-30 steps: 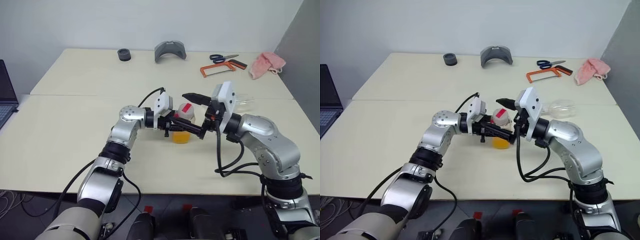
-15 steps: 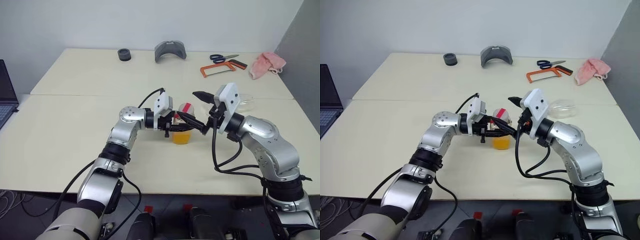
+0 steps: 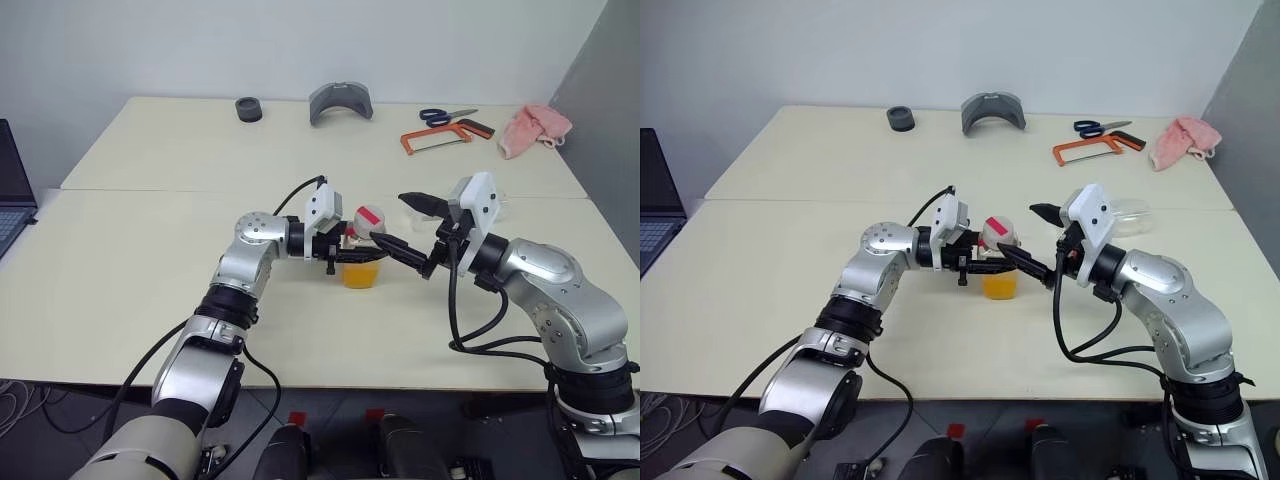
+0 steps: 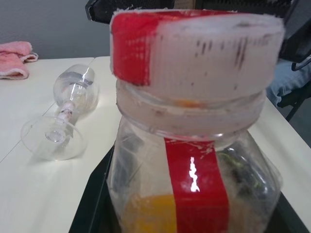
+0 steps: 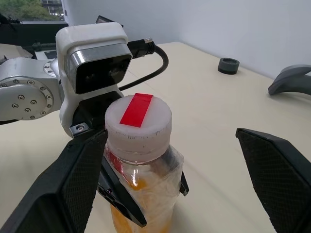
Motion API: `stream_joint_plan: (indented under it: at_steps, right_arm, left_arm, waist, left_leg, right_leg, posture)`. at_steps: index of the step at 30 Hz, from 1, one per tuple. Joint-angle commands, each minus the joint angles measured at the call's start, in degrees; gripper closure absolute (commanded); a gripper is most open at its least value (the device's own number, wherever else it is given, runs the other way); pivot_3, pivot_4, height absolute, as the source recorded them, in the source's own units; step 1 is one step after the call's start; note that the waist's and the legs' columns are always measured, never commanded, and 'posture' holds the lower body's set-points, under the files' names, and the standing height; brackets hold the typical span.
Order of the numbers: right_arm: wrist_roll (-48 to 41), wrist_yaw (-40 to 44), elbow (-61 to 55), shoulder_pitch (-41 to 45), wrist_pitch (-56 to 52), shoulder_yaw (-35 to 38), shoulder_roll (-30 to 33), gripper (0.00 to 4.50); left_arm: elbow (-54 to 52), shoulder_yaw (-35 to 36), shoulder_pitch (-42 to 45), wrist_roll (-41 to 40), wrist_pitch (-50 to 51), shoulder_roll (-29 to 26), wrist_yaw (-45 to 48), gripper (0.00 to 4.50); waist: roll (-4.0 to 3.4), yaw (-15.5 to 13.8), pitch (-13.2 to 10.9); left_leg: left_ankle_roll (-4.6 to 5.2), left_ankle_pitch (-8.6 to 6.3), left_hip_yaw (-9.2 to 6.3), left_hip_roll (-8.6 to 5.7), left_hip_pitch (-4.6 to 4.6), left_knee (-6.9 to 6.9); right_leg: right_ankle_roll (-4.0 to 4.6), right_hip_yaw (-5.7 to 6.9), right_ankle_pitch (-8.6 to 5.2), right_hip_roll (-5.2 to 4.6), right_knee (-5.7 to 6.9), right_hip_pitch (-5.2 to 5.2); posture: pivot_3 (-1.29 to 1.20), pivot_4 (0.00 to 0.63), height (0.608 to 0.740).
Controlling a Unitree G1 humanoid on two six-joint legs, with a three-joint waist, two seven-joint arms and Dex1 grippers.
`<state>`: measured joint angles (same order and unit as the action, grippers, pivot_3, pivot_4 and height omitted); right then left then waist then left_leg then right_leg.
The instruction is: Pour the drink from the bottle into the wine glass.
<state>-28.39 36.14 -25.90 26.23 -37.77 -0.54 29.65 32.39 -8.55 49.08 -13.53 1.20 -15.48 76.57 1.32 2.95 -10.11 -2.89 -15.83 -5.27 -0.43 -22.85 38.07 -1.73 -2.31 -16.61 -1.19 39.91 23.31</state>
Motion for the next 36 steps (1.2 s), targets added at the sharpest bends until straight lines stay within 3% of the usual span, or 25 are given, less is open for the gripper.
stream_joint_plan:
  at_steps: [1,13,18,27,36]
  right_arm:
    - [-1.6,0.1,-2.8,0.3,0.2,2.0,0.6,0.00]
    - [-2.9,-0.1,-2.4,0.5,-0.3,2.8,1.4,0.00]
    - [-8.1,2.3,-6.7,0.3,-3.2,2.2,2.4,0.00]
    - [1.8,-3.2,-2.6,4.6,1.4,-5.1,-2.0,0.00]
    - [3.8,-4.1,0.5,4.8,2.6,-3.1,-2.9,0.00]
  left_arm:
    - [-1.1,1.3,1.4,-1.6,0.0,0.1,0.2,2.81]
    - [-1.6,1.4,1.0,-1.6,0.4,0.0,0.3,2.81]
    - [-1.6,1.4,1.0,-1.6,0.3,0.0,0.3,2.81]
    - [-0.9,1.3,1.5,-1.5,0.0,0.5,0.3,2.81]
    - [-1.3,1.3,1.4,-1.5,-0.1,0.6,0.1,2.81]
  waist:
    - [0.00,0.0,0.0]
    - [0.00,0.0,0.0]
    - [0.00,0.0,0.0]
    - [0.00,0.1,0.0]
    - [0.00,0.0,0.0]
  left_leg:
    - [0.00,0.00,0.00,0.00,0.00,0.00]
    - [0.00,0.00,0.00,0.00,0.00,0.00]
    - [0.00,0.00,-0.01,0.01,0.00,0.00]
    - [0.00,0.00,0.00,0.00,0.01,0.02]
    - [-0.01,0.00,-0.01,0.01,0.01,0.02]
  right_leg:
    - [0.00,0.00,0.00,0.00,0.00,0.00]
    - [0.00,0.00,0.00,0.00,0.00,0.00]
    - [0.00,0.00,0.00,0.00,0.00,0.00]
    - [0.00,0.00,0.00,0.02,0.01,-0.01]
    - [0.00,0.00,0.00,0.00,0.01,-0.01]
  posture:
    - [0.00,0.150,0.740]
    - [0.00,0.150,0.740]
    - [0.00,0.150,0.740]
    - [0.00,0.150,0.740]
    - [0.00,0.150,0.740]
